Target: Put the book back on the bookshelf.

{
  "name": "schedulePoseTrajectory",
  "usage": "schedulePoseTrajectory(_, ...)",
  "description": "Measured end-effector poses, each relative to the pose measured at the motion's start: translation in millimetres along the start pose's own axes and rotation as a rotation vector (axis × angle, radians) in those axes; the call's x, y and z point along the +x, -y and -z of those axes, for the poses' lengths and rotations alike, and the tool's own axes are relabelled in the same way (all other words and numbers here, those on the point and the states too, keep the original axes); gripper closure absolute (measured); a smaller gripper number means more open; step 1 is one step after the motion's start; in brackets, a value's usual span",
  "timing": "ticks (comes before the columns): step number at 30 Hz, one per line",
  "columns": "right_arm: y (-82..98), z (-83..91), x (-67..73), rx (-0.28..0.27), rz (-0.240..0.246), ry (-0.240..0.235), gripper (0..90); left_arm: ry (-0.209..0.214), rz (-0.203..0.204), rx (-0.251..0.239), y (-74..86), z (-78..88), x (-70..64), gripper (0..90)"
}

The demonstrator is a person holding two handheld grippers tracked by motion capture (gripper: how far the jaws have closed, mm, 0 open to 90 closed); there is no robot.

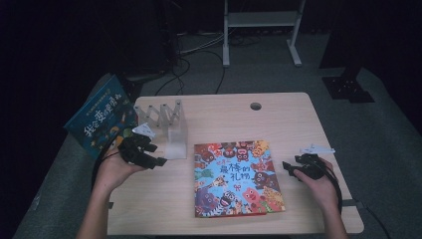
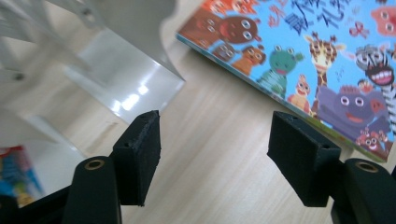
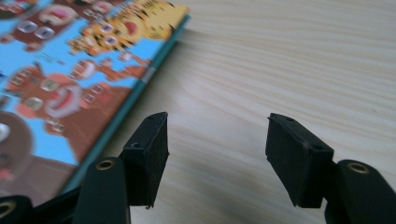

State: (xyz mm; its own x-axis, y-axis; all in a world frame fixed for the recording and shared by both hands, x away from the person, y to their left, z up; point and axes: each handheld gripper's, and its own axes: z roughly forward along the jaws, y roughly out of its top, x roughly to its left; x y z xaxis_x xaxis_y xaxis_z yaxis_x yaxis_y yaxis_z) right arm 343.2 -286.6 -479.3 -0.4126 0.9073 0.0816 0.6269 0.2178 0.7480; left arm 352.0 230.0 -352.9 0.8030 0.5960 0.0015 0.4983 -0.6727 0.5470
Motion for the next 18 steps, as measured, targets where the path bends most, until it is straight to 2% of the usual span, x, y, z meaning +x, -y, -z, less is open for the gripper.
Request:
schedulePoseTrajectory(1,0.0,0.0,0.0,0.000,0.000,0.000,38.3,0.000,0.000,0.000,0.0,0.0,0.0,33.0)
schedulePoseTrajectory(5,-8.8,0.0,8.3,-0.013,0.011,-0.023,38.3,-0.012,-0.030,0.034,3.3,-18.3,-8.2,32.6)
schedulePoseTrajectory(6,-14.2,-1.7,12.4,-0.006,0.016,-0.038,38.0,-0.003,-0.036,0.032,5.5,-26.3,-11.3,31.3)
schedulePoseTrajectory(10,-23.1,-5.4,18.9,-0.011,0.032,-0.046,37.3,0.016,-0.030,0.018,9.8,-37.2,-13.7,31.3)
schedulePoseTrajectory(13,-31.6,-10.4,24.4,-0.008,0.051,-0.051,36.3,0.006,-0.045,0.026,14.2,-47.0,-16.8,31.3)
schedulePoseTrajectory(14,-36.7,-13.3,28.1,-0.014,0.057,-0.062,36.0,0.023,-0.051,0.022,17.1,-53.4,-18.7,30.8)
schedulePoseTrajectory(18,-42.7,-19.0,33.7,-0.009,0.068,-0.070,35.3,0.032,-0.055,0.024,21.4,-60.9,-21.9,28.3)
